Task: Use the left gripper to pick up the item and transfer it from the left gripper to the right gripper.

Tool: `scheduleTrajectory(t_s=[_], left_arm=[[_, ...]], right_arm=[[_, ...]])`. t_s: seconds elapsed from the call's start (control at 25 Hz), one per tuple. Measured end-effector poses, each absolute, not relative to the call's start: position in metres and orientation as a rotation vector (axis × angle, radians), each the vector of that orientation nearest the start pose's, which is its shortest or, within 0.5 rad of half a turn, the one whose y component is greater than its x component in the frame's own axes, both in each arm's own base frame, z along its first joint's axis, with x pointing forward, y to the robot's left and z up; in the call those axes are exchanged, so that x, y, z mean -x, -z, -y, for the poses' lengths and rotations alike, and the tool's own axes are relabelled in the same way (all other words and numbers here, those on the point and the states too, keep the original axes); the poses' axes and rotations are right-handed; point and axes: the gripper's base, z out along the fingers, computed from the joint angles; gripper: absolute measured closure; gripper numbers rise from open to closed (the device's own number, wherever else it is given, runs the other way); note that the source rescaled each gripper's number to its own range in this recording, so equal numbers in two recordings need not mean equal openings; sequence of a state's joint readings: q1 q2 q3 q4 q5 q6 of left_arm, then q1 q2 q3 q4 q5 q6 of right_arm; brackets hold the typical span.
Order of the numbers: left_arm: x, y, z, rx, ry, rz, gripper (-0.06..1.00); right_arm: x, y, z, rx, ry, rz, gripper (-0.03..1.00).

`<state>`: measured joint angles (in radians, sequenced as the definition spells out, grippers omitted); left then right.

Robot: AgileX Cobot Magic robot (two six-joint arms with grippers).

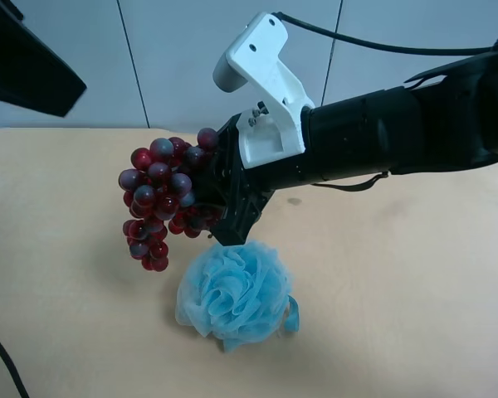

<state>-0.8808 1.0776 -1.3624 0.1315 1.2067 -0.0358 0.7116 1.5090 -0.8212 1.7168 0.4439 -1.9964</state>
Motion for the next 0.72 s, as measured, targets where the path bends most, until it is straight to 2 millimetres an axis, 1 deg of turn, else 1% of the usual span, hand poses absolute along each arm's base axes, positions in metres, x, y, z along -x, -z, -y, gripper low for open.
scheduleTrajectory(t_s=[0.12, 0.2, 0.28, 0.36, 0.48, 0.52, 0.6, 0.72], left_arm=[[-0.114, -0.446, 0.121, -0.865, 0.335, -2.190, -0.05], [-0.103, -0.453, 0.107, -0.820, 0.370, -2.159, -0.05], [-0.092, -0.450, 0.093, -0.799, 0.371, -2.143, -0.05], [-0.081, -0.440, 0.077, -0.789, 0.361, -2.133, -0.05], [-0.064, -0.412, 0.057, -0.795, 0.347, -2.151, -0.05], [-0.059, -0.399, 0.050, -0.800, 0.339, -2.165, -0.05], [-0.050, -0.372, 0.040, -0.810, 0.323, -2.202, -0.05], [-0.038, -0.341, 0.026, -0.822, 0.325, -2.228, -0.05]], right_arm=[[-0.211, -0.242, -0.233, 1.229, -0.728, -1.740, 0.95], [-0.211, -0.242, -0.233, 1.229, -0.728, -1.740, 0.95], [-0.211, -0.242, -0.233, 1.229, -0.728, -1.740, 0.95], [-0.211, -0.242, -0.233, 1.229, -0.728, -1.740, 0.95], [-0.210, -0.242, -0.233, 1.229, -0.728, -1.740, 0.95], [-0.210, -0.242, -0.233, 1.229, -0.728, -1.740, 0.95], [-0.210, -0.242, -0.233, 1.229, -0.728, -1.740, 0.95], [-0.210, -0.242, -0.233, 1.229, -0.728, -1.740, 0.96]])
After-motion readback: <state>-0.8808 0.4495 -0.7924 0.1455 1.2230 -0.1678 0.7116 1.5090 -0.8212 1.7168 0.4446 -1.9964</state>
